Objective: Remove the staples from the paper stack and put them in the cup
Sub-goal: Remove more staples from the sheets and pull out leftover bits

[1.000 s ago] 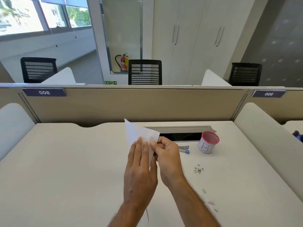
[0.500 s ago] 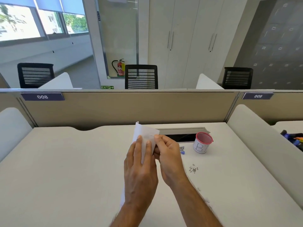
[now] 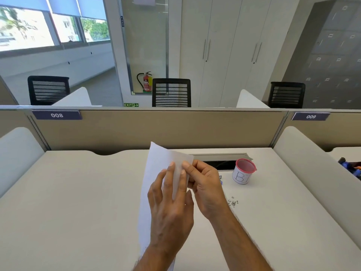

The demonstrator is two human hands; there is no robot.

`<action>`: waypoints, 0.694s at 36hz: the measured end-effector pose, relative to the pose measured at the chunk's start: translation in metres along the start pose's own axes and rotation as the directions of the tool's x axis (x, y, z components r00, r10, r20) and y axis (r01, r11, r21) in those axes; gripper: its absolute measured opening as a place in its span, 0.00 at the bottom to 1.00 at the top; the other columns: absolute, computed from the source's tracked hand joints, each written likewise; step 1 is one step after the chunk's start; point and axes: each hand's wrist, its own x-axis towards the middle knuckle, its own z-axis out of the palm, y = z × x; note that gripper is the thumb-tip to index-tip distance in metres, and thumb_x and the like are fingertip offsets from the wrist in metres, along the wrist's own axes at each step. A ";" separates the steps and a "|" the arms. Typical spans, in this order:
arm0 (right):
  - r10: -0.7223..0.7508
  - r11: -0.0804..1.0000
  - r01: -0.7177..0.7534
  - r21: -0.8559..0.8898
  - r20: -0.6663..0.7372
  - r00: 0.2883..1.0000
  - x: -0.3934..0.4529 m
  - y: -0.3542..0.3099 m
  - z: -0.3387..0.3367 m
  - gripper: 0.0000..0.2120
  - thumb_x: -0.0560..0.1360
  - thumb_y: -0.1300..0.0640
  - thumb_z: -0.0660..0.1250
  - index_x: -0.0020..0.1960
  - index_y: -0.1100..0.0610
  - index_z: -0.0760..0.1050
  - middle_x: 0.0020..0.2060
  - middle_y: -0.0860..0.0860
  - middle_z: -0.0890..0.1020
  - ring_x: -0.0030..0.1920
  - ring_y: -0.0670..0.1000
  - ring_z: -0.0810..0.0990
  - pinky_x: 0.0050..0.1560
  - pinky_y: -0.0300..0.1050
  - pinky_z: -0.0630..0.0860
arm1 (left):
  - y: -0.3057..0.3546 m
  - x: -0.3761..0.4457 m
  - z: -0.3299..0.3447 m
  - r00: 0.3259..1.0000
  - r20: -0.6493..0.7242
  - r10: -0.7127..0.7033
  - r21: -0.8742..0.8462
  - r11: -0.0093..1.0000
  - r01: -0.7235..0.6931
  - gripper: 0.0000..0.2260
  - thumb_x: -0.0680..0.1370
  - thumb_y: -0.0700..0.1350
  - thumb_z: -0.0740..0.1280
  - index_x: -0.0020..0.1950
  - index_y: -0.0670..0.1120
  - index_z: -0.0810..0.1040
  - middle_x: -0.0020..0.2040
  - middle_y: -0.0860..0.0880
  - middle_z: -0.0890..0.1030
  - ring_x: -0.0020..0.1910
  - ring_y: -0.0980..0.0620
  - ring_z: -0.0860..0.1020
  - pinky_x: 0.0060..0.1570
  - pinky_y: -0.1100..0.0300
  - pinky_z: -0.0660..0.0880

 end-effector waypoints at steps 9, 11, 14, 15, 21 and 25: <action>0.034 0.994 -0.024 -0.107 0.094 0.995 0.007 -0.011 -0.017 0.13 0.81 0.64 0.65 0.65 0.65 0.78 0.56 0.63 0.84 0.56 0.60 0.84 0.55 0.54 0.80 | 0.000 -0.007 0.000 0.999 -0.034 0.043 -0.054 0.998 -0.044 0.23 0.79 0.45 0.69 0.74 0.44 0.72 0.78 0.36 0.69 0.75 0.34 0.69 0.69 0.40 0.71; 0.055 0.993 -0.043 -0.109 0.110 0.992 0.008 -0.012 -0.019 0.14 0.82 0.64 0.63 0.66 0.65 0.78 0.57 0.64 0.84 0.56 0.59 0.84 0.55 0.52 0.80 | 0.001 -0.006 0.000 0.998 -0.040 0.046 -0.068 0.996 -0.049 0.24 0.78 0.45 0.71 0.73 0.45 0.71 0.78 0.36 0.69 0.75 0.34 0.69 0.70 0.40 0.71; 0.081 0.992 -0.069 -0.103 0.118 0.990 0.009 -0.013 -0.023 0.14 0.83 0.63 0.62 0.67 0.65 0.77 0.59 0.63 0.83 0.57 0.59 0.83 0.54 0.51 0.80 | 0.003 -0.006 0.001 0.998 -0.043 0.044 -0.083 0.995 -0.048 0.23 0.78 0.47 0.70 0.71 0.45 0.71 0.78 0.36 0.67 0.76 0.35 0.68 0.71 0.40 0.70; 0.091 0.992 -0.080 -0.094 0.119 0.989 0.010 -0.014 -0.023 0.14 0.83 0.63 0.62 0.67 0.65 0.77 0.59 0.63 0.83 0.57 0.59 0.83 0.54 0.51 0.80 | 0.003 -0.006 0.002 0.998 -0.042 0.046 -0.082 0.995 -0.049 0.23 0.78 0.47 0.70 0.71 0.45 0.70 0.78 0.37 0.67 0.76 0.35 0.67 0.71 0.40 0.70; 0.150 0.989 -0.151 -0.001 0.097 0.984 0.009 -0.016 -0.026 0.11 0.83 0.61 0.62 0.58 0.65 0.80 0.50 0.59 0.85 0.48 0.58 0.84 0.47 0.48 0.81 | 0.003 -0.007 0.003 0.998 -0.050 0.041 -0.093 0.995 -0.045 0.23 0.79 0.50 0.68 0.71 0.44 0.70 0.79 0.37 0.65 0.76 0.36 0.66 0.72 0.40 0.70; 0.160 0.987 -0.161 0.005 0.083 0.984 0.010 -0.013 -0.025 0.11 0.83 0.61 0.62 0.58 0.65 0.80 0.51 0.60 0.85 0.49 0.57 0.84 0.47 0.48 0.81 | 0.000 -0.007 0.006 0.999 -0.025 0.024 -0.095 0.995 -0.026 0.25 0.78 0.51 0.69 0.72 0.44 0.68 0.79 0.37 0.65 0.76 0.36 0.67 0.70 0.39 0.71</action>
